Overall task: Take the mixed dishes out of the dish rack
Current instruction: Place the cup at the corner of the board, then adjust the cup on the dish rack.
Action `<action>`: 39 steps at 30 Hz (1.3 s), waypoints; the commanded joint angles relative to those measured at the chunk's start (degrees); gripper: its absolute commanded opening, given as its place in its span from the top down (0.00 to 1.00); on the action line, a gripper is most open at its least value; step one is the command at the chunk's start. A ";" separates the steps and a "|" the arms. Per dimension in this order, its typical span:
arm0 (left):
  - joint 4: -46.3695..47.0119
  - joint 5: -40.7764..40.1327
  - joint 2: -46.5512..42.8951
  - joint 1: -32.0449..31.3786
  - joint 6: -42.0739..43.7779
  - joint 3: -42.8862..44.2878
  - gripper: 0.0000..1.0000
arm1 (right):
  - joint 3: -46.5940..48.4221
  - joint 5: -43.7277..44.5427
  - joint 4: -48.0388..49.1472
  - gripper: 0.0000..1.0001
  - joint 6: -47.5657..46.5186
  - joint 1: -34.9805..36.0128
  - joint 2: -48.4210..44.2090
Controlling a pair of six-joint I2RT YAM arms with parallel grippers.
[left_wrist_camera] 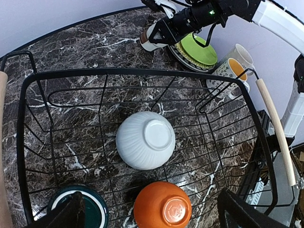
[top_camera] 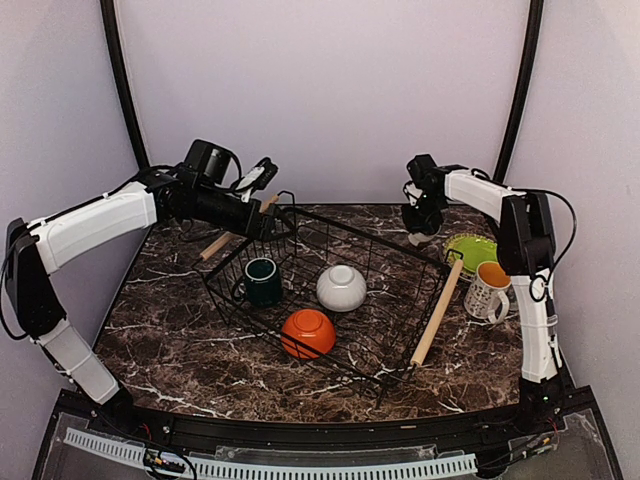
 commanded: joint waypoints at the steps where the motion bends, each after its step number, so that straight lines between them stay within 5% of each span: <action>1: -4.31 -2.00 0.87 -2.10 2.29 2.15 0.04 | 2.51 -0.87 -0.26 0.86 -0.33 -0.42 1.04; 11: -10.68 -9.67 2.76 -5.42 4.52 5.76 0.04 | 6.19 -2.00 -5.45 0.55 0.37 -0.19 -3.55; 20: -16.89 -16.48 6.26 -7.61 4.92 9.53 0.04 | -7.77 1.63 -3.52 0.23 3.01 3.48 -18.96; 27: -21.39 -24.12 10.79 -9.51 7.02 12.16 0.04 | -19.16 2.40 -0.53 0.13 3.68 6.80 -30.58; 39: -23.36 -38.70 15.15 -9.72 10.73 12.56 0.04 | -34.38 0.09 7.98 0.10 4.72 7.79 -45.10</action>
